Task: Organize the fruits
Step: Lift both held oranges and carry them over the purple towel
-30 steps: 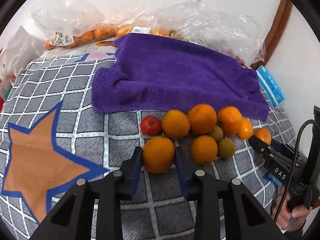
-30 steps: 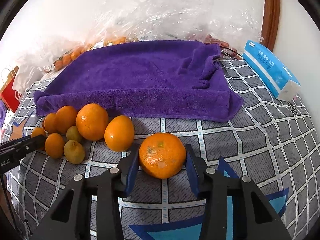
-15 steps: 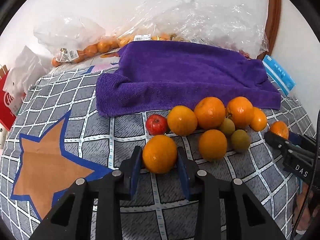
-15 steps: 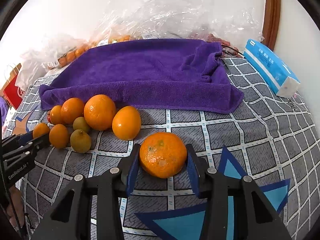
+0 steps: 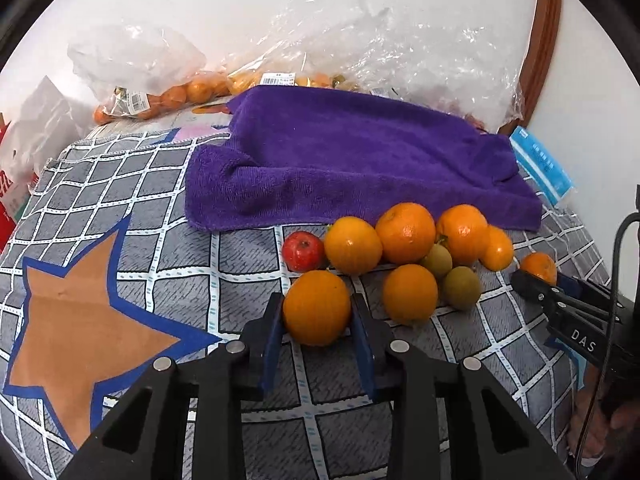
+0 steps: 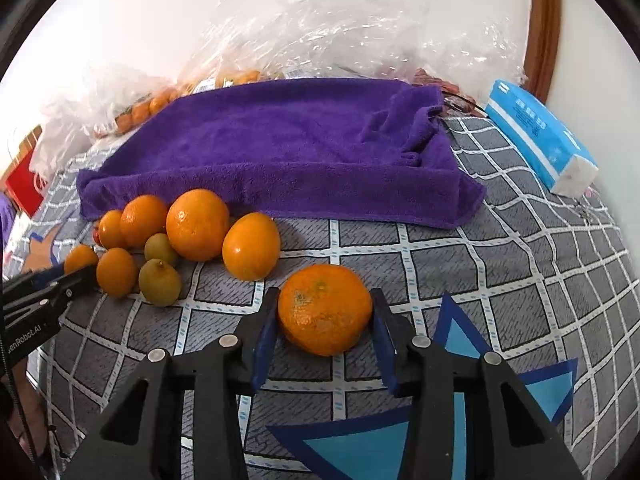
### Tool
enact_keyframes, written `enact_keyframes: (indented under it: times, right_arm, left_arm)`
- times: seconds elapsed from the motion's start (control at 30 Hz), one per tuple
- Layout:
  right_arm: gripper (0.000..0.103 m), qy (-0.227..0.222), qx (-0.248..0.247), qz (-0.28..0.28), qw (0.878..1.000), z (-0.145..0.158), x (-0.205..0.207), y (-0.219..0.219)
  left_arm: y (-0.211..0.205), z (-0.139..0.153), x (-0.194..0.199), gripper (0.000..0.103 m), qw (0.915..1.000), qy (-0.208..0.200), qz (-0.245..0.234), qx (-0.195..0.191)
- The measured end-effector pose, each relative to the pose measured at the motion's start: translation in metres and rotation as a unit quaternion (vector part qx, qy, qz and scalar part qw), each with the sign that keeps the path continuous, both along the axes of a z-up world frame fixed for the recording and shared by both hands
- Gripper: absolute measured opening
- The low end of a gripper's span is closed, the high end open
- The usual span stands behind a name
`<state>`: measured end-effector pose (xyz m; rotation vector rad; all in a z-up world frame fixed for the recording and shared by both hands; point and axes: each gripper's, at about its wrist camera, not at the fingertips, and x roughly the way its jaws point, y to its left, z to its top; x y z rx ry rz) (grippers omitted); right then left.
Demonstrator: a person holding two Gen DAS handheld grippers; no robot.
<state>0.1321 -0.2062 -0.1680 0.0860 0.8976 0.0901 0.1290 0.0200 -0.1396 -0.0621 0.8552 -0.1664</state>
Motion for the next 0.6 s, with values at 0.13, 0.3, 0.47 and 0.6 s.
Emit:
enact_keyframes:
  times: [0.13,0.3,0.47,0.6]
  right_arm:
    - [0.043,-0.011,0.000,-0.008,1.000,0.004,-0.003,-0.001]
    - [0.043,-0.011,0.022,-0.001,1.000,0.010,-0.010,-0.002]
    - [0.043,-0.035,0.032,0.006,0.999,0.032,-0.015,0.000]
    - [0.043,-0.052,0.033,0.009,0.998,0.055,-0.012,0.001]
  left_arm:
    - [0.005,0.003,-0.002,0.031,0.9999,-0.009,0.006,-0.011]
    - [0.011,0.010,-0.002,0.031,0.9995,0.008,0.008,-0.031]
    - [0.014,0.032,-0.010,0.031,0.9996,-0.004,0.014,-0.025]
    - [0.015,0.051,-0.007,0.031,0.9993,-0.005,0.019,-0.033]
